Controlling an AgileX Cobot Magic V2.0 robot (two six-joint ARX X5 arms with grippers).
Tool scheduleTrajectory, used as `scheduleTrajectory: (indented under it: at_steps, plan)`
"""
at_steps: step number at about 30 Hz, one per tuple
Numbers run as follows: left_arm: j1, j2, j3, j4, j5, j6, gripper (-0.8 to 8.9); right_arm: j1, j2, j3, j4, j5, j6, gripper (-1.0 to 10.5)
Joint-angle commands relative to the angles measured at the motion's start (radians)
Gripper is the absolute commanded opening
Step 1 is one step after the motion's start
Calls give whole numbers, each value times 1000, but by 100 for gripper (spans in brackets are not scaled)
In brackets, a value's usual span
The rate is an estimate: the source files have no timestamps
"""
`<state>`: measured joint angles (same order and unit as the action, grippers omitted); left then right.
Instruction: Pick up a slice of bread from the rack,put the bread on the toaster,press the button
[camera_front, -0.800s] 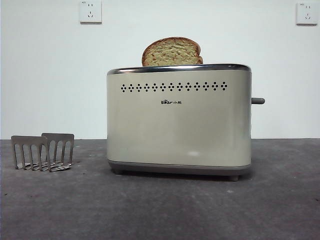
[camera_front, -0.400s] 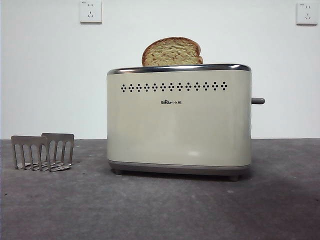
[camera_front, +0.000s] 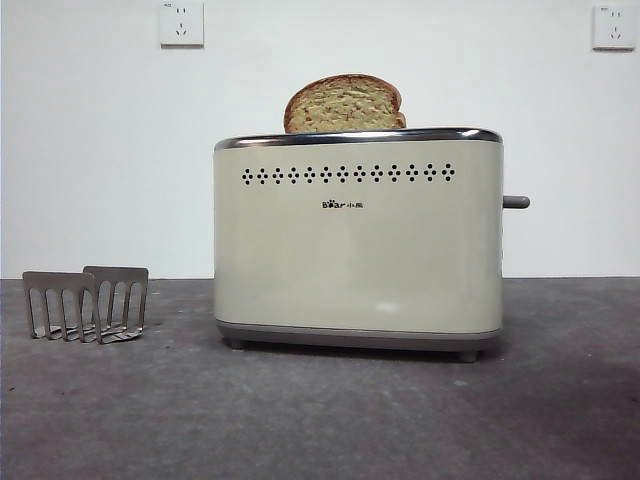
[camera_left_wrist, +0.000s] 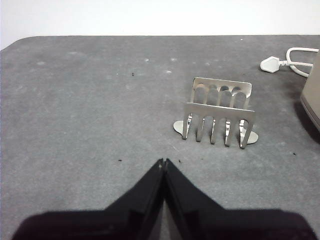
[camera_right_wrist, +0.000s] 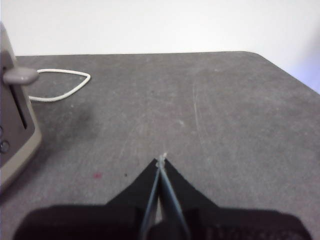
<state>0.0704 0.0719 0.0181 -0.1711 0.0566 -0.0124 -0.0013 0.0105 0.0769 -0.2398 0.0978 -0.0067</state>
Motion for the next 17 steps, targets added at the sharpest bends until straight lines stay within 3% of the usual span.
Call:
scheduleTrajectory:
  at_steps: [1, 10, 14, 17]
  plan:
    - [3, 0, -10, 7, 3, -10, -4, -1, -3, -31, 8, -2, 6, 0]
    - [3, 0, -10, 7, 3, -10, -4, -1, -3, -63, 57, -10, 0, 0]
    - [3, 0, -10, 7, 3, -10, -4, 0, -3, -63, 57, -16, -61, 0]
    - [3, 0, -10, 7, 3, -10, -4, 0, -3, -63, 57, -19, -66, 0]
